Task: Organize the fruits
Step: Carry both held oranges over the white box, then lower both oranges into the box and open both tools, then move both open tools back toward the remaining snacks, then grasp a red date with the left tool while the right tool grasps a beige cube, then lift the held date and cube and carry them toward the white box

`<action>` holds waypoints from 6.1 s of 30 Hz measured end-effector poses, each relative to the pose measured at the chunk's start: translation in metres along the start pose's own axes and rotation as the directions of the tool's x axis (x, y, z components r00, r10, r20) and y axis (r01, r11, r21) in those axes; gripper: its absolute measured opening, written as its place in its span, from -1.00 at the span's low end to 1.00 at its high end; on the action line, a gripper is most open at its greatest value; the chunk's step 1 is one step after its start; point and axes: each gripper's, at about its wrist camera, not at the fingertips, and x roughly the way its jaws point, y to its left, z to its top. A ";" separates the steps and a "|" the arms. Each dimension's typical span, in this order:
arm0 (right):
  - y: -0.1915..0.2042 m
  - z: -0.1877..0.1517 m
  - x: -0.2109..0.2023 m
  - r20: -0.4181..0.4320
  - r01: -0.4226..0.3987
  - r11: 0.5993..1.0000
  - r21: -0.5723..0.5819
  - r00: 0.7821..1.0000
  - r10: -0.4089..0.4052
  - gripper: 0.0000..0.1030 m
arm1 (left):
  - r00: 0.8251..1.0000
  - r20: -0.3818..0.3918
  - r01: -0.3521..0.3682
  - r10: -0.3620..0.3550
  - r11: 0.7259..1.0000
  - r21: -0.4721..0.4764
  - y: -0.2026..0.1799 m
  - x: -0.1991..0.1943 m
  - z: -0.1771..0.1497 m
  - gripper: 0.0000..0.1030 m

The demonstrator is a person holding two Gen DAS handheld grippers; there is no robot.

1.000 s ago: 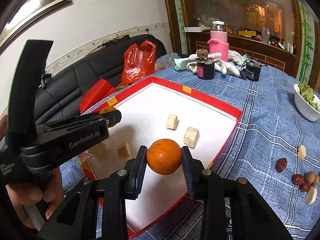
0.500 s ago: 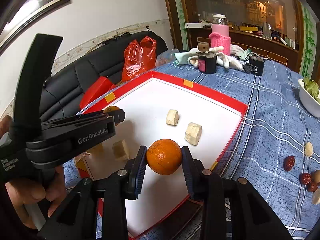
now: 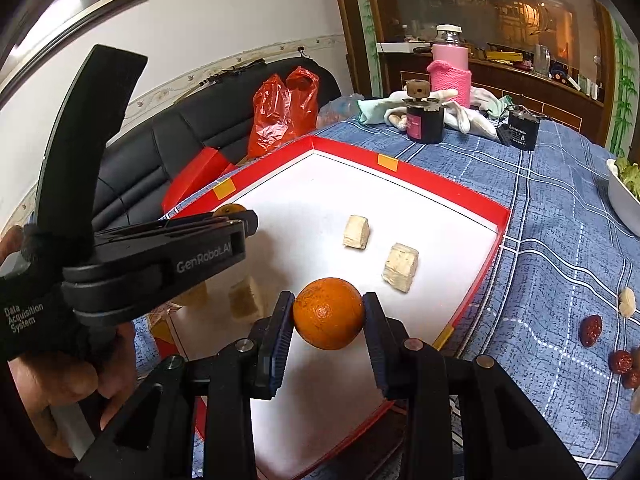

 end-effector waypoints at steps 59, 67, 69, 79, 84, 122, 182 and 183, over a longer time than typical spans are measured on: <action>-0.193 -0.090 -0.142 0.021 0.371 0.880 0.297 0.919 -0.394 0.22 | 0.966 0.024 0.242 -0.257 0.934 0.264 -0.142 -0.057 -0.032 0.43; -0.213 -0.085 -0.121 -0.061 0.381 0.876 0.295 0.923 -0.381 -0.15 | 0.960 -0.047 0.276 -0.276 0.907 0.318 -0.184 -0.041 -0.044 0.42; -0.217 -0.084 -0.112 -0.082 0.372 0.877 0.304 0.927 -0.365 -0.40 | 0.955 -0.068 0.296 -0.290 0.899 0.324 -0.190 -0.035 -0.045 0.42; -0.227 -0.089 -0.112 -0.067 0.324 0.881 0.345 0.945 -0.321 -0.66 | 0.927 -0.134 0.375 -0.351 0.853 0.362 -0.230 -0.015 -0.047 0.42; -0.230 -0.090 -0.114 -0.057 0.301 0.882 0.363 0.952 -0.302 -0.66 | 0.930 -0.142 0.368 -0.339 0.851 0.374 -0.248 -0.002 -0.049 0.37; -0.189 -0.088 -0.144 0.044 0.293 0.895 0.335 0.944 -0.326 -0.67 | 0.925 -0.025 0.366 -0.379 0.871 0.329 -0.202 -0.058 -0.090 -0.69; -0.150 -0.105 -0.154 0.107 0.350 0.889 0.295 0.913 -0.394 -0.67 | 0.950 0.124 0.245 -0.288 0.928 0.283 -0.165 -0.090 -0.097 -0.68; -0.148 -0.104 -0.154 0.106 0.351 0.890 0.290 0.913 -0.395 -0.67 | 0.953 0.108 0.244 -0.282 0.930 0.273 -0.161 -0.089 -0.095 -0.68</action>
